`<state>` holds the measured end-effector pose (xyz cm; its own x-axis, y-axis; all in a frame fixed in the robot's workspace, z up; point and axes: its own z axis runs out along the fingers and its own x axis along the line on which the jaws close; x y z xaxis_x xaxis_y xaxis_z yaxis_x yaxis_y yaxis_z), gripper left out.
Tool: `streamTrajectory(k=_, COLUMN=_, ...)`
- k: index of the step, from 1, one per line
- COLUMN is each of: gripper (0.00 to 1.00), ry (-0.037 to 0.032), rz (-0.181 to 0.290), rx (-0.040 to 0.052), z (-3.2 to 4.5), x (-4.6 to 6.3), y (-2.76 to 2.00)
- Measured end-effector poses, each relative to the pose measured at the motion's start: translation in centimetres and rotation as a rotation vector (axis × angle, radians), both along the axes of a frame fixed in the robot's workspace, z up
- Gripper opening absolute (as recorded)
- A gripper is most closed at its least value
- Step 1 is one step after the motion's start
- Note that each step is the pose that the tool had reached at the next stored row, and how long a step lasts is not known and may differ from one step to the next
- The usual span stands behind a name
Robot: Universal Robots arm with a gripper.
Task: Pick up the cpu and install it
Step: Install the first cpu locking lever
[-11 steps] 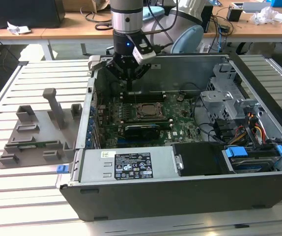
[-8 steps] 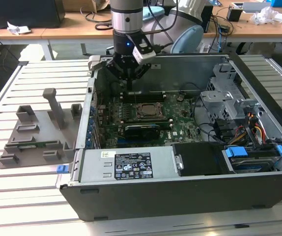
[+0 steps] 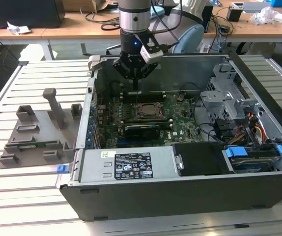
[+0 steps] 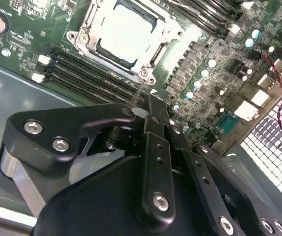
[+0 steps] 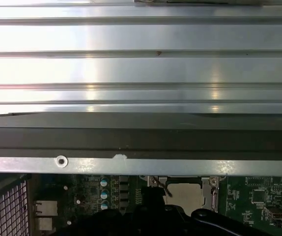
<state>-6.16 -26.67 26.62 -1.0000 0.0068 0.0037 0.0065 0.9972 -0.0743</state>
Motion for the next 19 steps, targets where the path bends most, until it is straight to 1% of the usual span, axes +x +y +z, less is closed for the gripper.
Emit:
streamTrajectory(k=2, gripper=0.11, ry=0.0001, rz=0.0, rx=0.0, z=0.0, x=0.17, y=0.0)
streamTrajectory(k=10, gripper=0.11, ry=0.0001, rz=0.0, rx=0.0, z=0.0, x=0.21, y=0.0)
streamTrajectory(k=15, gripper=0.11, ry=0.0005, rz=0.0, rx=-0.0001, z=-0.01, x=0.9, y=0.0)
streamTrajectory(k=19, gripper=0.11, ry=0.0004, rz=0.0, rx=0.0013, z=-0.03, x=1.0, y=-0.04)
